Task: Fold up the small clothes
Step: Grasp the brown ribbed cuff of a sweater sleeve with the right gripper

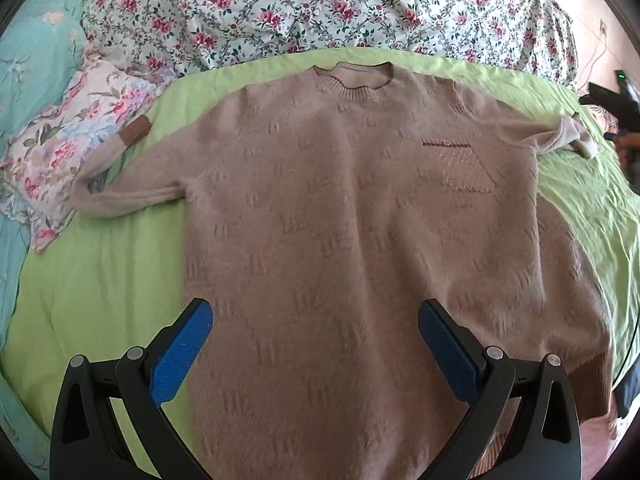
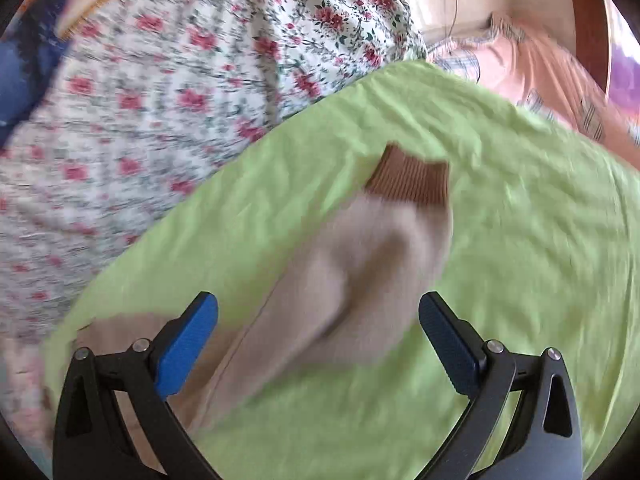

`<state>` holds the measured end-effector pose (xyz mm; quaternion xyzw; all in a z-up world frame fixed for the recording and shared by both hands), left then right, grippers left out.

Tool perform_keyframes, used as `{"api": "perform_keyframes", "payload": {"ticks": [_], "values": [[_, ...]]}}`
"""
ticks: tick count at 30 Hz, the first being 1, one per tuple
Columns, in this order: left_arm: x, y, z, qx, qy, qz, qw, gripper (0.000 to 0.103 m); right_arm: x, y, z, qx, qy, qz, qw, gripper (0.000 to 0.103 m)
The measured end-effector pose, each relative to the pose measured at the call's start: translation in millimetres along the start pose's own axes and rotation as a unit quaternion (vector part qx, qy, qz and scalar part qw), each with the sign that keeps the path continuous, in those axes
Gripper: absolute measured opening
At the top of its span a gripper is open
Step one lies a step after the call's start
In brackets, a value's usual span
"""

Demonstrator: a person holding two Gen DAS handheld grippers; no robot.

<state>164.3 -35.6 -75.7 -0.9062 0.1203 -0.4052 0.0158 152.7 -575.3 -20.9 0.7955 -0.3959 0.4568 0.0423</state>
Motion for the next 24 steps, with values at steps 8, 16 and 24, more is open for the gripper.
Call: {"api": "perform_keyframes", "payload": {"ticks": [8, 16, 24], "values": [[-3.9, 3.5, 32.5, 0.0, -0.035, -0.007, 0.9994, 0.103, 17.4, 24.7, 92.1, -0.104, -0.028, -0.052, 0.993, 0.097], [-9.6, 6.1, 41.4, -0.016, -0.044, -0.024, 0.9986, 0.103, 14.4, 26.9, 82.6, -0.061, -0.017, -0.019, 0.998, 0.009], [-8.8, 3.3, 22.3, -0.032, -0.027, -0.044, 0.9982, 0.103, -12.0, -121.4, -0.8, 0.154, -0.007, -0.057, 0.986, 0.001]]}}
Point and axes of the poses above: each gripper's, at about its wrist camera, not at the fingertips, and z roughly the way its jaws point, y to its right, x to its top, the point moved 8 cm from there along z, roughly the way its jaws point, and after that the axes turned 12 degrees about y, right-handed, at the moved point
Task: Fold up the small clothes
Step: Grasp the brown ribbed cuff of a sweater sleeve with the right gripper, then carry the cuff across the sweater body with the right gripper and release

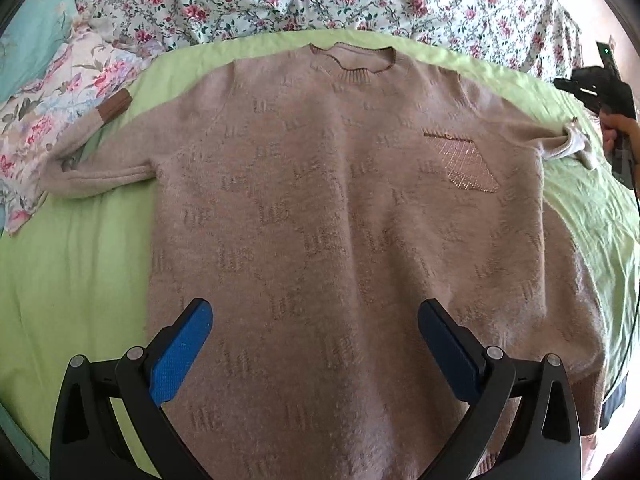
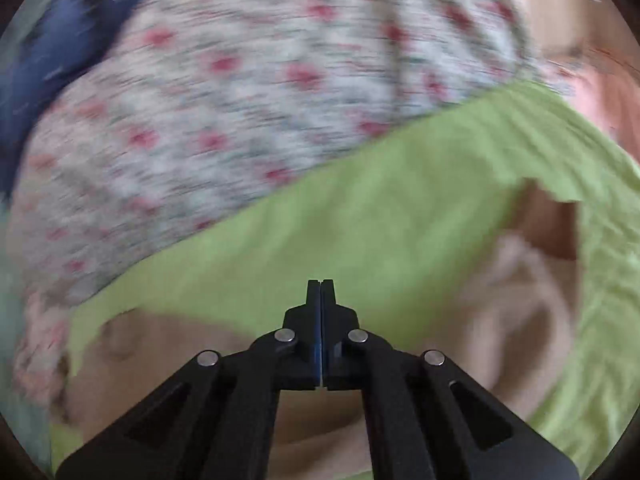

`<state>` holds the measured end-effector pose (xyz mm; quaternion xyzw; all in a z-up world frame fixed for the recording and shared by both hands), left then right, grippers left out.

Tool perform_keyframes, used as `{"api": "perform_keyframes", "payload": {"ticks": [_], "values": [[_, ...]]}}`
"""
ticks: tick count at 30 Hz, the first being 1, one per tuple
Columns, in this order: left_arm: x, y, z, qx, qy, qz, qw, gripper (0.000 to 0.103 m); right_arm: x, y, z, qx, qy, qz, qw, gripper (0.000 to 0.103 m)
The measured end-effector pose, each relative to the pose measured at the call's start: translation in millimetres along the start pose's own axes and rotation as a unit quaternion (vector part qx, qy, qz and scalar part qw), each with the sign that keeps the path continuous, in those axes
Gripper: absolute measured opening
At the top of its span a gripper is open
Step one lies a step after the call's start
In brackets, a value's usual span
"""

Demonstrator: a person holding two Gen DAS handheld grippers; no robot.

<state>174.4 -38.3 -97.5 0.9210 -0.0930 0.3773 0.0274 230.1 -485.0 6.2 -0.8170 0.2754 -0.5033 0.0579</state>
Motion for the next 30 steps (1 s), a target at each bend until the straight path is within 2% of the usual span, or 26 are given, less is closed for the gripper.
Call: {"api": "perform_keyframes", "payload": {"ticks": [2, 3, 4, 5, 6, 7, 8, 10, 14, 15, 17, 18, 19, 20, 23, 24, 27, 30], "values": [[0.3, -6.1, -5.9, 0.002, 0.007, -0.006, 1.0, 0.103, -6.3, -15.6, -2.9, -0.013, 0.003, -0.004, 1.0, 0.001], [0.2, -8.7, -7.1, 0.003, 0.008, -0.008, 0.9999, 0.103, -4.4, -9.2, -1.4, -0.036, 0.006, 0.005, 0.999, 0.001], [-0.8, -12.8, -7.8, 0.004, 0.008, -0.012, 0.9999, 0.103, 1.1, 5.7, 2.5, -0.064, 0.011, 0.016, 0.998, 0.009], [-1.8, -15.2, -8.1, 0.005, 0.007, -0.014, 0.9999, 0.103, 4.3, 21.6, 4.6, -0.089, 0.014, 0.025, 0.996, 0.021], [-3.1, -18.6, -7.0, 0.007, 0.005, -0.016, 0.9998, 0.103, 7.4, 43.0, 6.9, -0.122, 0.014, 0.033, 0.992, 0.059], [-4.7, -21.5, -4.2, 0.01, 0.001, -0.019, 0.9998, 0.103, 11.2, 66.2, 8.5, -0.154, 0.016, 0.042, 0.987, 0.089], [-6.5, -23.5, -0.3, 0.012, -0.004, -0.022, 0.9997, 0.103, 15.0, 87.4, 8.7, -0.182, 0.024, 0.049, 0.982, 0.089], [-9.0, -24.5, 7.4, 0.012, -0.016, -0.027, 0.9994, 0.103, 21.5, 123.0, 12.5, -0.221, 0.034, 0.044, 0.974, 0.089], [-9.7, -17.7, 17.7, 0.007, -0.026, -0.023, 0.9994, 0.103, 6.6, 170.2, 43.0, -0.252, -0.04, 0.073, 0.964, 0.086], [-8.3, -13.5, 18.8, 0.004, -0.026, -0.02, 0.9995, 0.103, 1.3, 177.6, 49.0, -0.259, -0.055, 0.07, 0.962, 0.082], [-6.1, -8.4, 18.3, -0.002, -0.022, -0.016, 0.9996, 0.103, 0.8, 185.1, 50.0, -0.276, -0.056, 0.047, 0.958, 0.063], [-5.2, -5.4, 17.6, -0.005, -0.019, -0.013, 0.9997, 0.103, 2.3, 186.0, 47.7, -0.282, -0.053, 0.039, 0.957, 0.039], [-3.8, -2.5, 17.4, -0.009, -0.015, -0.01, 0.9998, 0.103, 3.9, 189.0, 43.8, -0.286, -0.049, 0.037, 0.956, 0.02], [-4.4, -0.9, 17.0, -0.01, -0.015, -0.008, 0.9998, 0.103, 3.5, 193.5, 39.0, -0.283, -0.047, 0.047, 0.957, 0.016], [-3.6, 1.6, 16.9, -0.017, -0.013, -0.011, 0.9997, 0.103, 2.7, 194.1, 23.7, -0.244, -0.029, 0.081, 0.966, 0.014], [-2.8, 1.7, 16.1, -0.02, -0.011, -0.015, 0.9996, 0.103, 2.9, 181.8, 21.4, -0.209, -0.018, 0.091, 0.973, 0.013], [1.7, 3.9, 11.9, -0.033, -0.004, -0.024, 0.9992, 0.103, -6.3, 126.6, 14.2, -0.104, -0.008, 0.086, 0.991, 0.013], [8.5, 2.4, 5.5, -0.039, 0.009, -0.03, 0.9987, 0.103, -29.0, 44.6, 15.4, 0.002, -0.016, 0.062, 0.998, 0.013]]}}
Point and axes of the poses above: each gripper's, at about its wrist camera, not at the fingertips, and z roughly the way its jaws point, y to its right, x to its top, the point moved 8 cm from there along z, roughly the way its jaws point, and after that the axes turned 12 degrees about y, right-handed, at the moved point
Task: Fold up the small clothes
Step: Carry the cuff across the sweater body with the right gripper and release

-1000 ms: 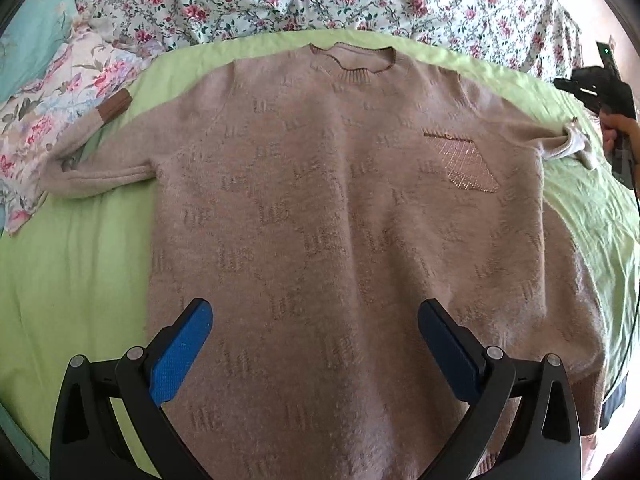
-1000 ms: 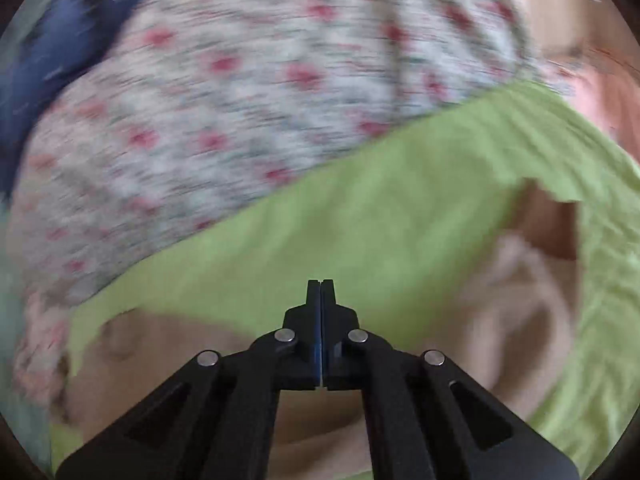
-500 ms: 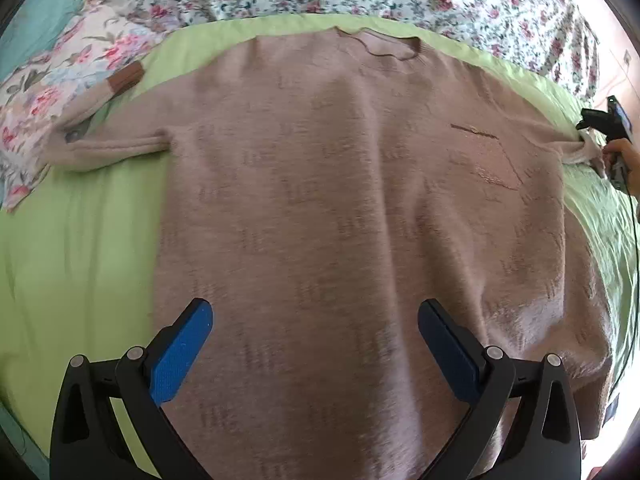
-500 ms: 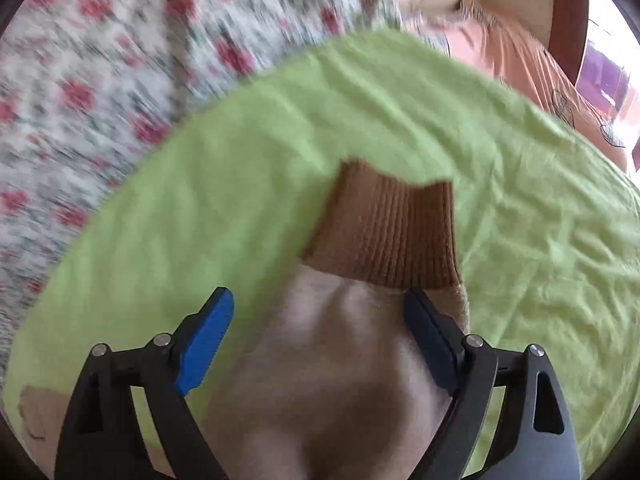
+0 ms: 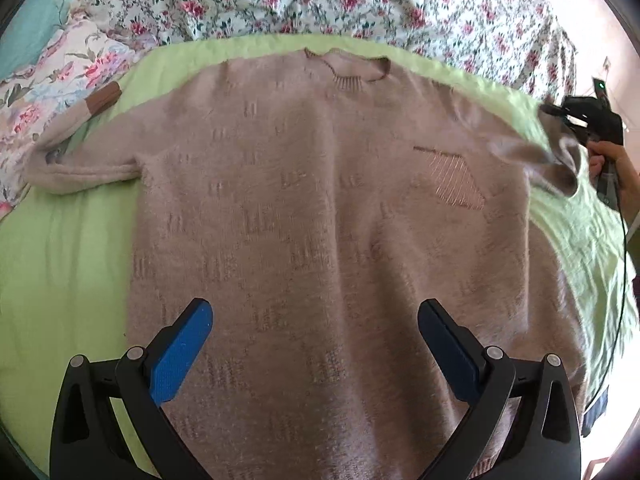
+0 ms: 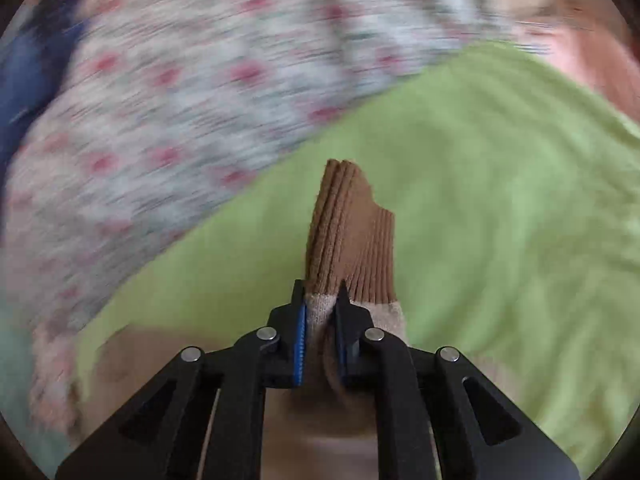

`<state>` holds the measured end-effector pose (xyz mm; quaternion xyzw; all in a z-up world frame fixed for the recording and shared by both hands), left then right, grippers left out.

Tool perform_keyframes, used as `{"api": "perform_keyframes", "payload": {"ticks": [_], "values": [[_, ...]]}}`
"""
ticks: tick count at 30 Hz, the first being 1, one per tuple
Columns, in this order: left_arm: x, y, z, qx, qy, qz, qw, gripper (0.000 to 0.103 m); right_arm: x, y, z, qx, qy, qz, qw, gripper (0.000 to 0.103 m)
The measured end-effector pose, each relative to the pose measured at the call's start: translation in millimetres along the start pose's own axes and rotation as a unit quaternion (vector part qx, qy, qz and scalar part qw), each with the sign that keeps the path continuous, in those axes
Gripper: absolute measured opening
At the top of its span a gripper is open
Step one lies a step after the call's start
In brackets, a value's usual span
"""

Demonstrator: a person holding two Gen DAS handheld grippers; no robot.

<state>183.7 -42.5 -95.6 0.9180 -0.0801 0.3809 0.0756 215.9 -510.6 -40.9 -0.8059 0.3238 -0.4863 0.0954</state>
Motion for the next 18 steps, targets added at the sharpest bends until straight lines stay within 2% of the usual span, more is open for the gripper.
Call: {"api": "perform_keyframes", "payload": {"ticks": [4, 8, 12, 17, 18], "values": [[7.9, -10.0, -10.3, -0.004, 0.017, -0.015, 0.9997, 0.103, -51.0, -114.7, -9.6, 0.12, -0.031, -0.03, 0.992, 0.013], [8.9, -26.8, -13.9, -0.005, 0.023, -0.04, 0.9989, 0.103, -98.5, -213.2, -4.4, 0.206, -0.065, -0.059, 0.975, 0.013], [7.4, -44.2, -11.1, -0.01, 0.02, -0.07, 0.9973, 0.103, -153.1, -285.0, -0.8, 0.269, -0.111, -0.071, 0.954, 0.013], [5.8, -59.2, -7.2, -0.012, 0.022, -0.087, 0.9959, 0.103, -229.1, -352.2, -1.4, 0.318, -0.166, -0.104, 0.928, 0.013], [6.6, -62.0, -4.5, -0.015, 0.023, -0.089, 0.9956, 0.103, -236.1, -355.4, -1.1, 0.32, -0.171, -0.109, 0.925, 0.013]]}}
Point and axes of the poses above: each gripper's, at about its wrist camera, not at the fingertips, and z roughly the way its jaws point, y to its right, x to its top, the point moved 8 cm from there along z, roughly the way its jaws point, and after that the axes turned 12 degrees about y, right-handed, at the moved point
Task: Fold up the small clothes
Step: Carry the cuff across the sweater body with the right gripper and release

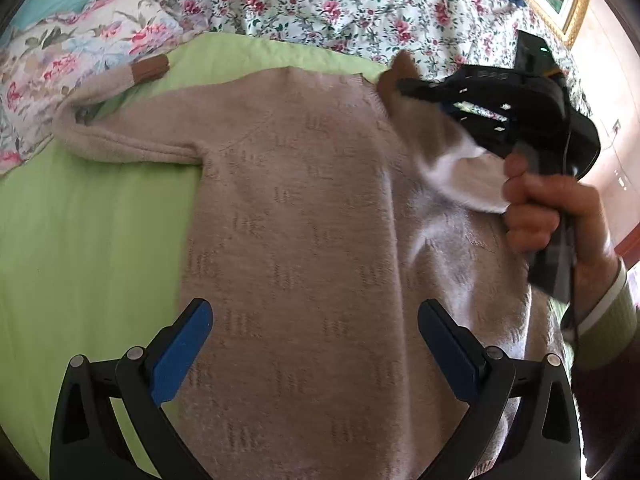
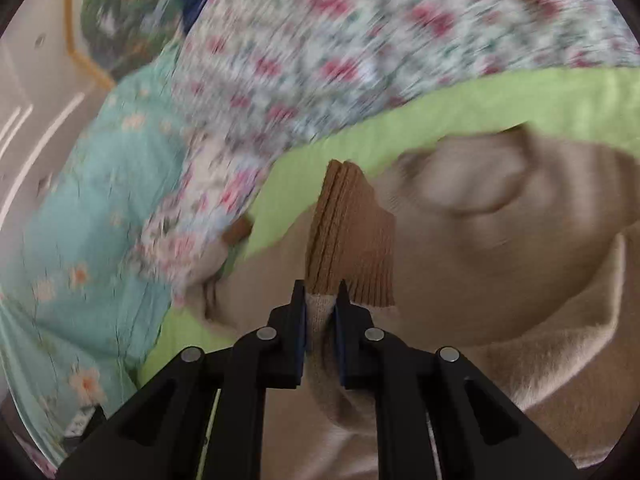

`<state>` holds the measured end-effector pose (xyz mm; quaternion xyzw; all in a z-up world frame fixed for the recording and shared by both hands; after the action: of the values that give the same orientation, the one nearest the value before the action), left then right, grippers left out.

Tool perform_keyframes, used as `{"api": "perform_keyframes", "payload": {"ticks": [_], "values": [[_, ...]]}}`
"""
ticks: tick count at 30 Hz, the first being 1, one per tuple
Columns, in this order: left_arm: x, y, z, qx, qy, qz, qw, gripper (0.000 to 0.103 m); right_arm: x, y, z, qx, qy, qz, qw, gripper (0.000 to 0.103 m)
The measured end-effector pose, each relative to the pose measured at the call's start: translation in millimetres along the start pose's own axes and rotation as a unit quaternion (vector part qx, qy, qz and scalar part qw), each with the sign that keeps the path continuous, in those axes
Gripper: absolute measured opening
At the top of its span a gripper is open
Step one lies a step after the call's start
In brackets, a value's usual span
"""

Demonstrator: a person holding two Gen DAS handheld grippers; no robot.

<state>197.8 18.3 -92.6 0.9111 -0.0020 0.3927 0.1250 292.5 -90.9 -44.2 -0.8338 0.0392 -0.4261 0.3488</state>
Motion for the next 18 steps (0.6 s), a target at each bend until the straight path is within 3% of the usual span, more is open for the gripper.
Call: {"api": "perform_keyframes", "payload": {"ticks": [5, 7, 10, 16, 18], "values": [[10.3, -4.3, 22.9, -0.027, -0.004, -0.014, 0.9995, 0.103, -30.0, -9.9, 40.2, -0.006, -0.052, -0.013, 0.999, 0.021], [19.8, -1.9, 43.6, -0.057, -0.013, -0.029, 0.9979, 0.103, -32.3, -7.2, 39.2, 0.001, -0.058, 0.003, 0.998, 0.034], [34.9, 1.7, 72.9, -0.091, -0.026, -0.053, 0.9942, 0.103, -21.7, -2.0, 13.7, 0.007, -0.03, 0.026, 0.999, 0.049], [82.0, 8.4, 118.1, -0.156, -0.02, -0.11, 0.9814, 0.103, -1.0, 23.8, -81.8, -0.024, 0.056, 0.036, 0.997, 0.056], [91.3, 8.6, 128.6, -0.161, -0.021, -0.116, 0.9799, 0.103, -2.0, 37.8, -111.8, -0.042, 0.077, 0.041, 0.995, 0.056]]}}
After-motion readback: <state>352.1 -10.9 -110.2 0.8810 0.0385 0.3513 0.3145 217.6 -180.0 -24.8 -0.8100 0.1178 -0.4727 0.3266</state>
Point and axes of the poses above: each gripper's, at about its wrist camera, not at the fingertips, and z roughly the way its jaws point, y to its right, x to its top, the point moved 8 cm from there along z, roughly the way its jaws point, and after that the axes turned 12 degrees about y, right-handed, at the moved point
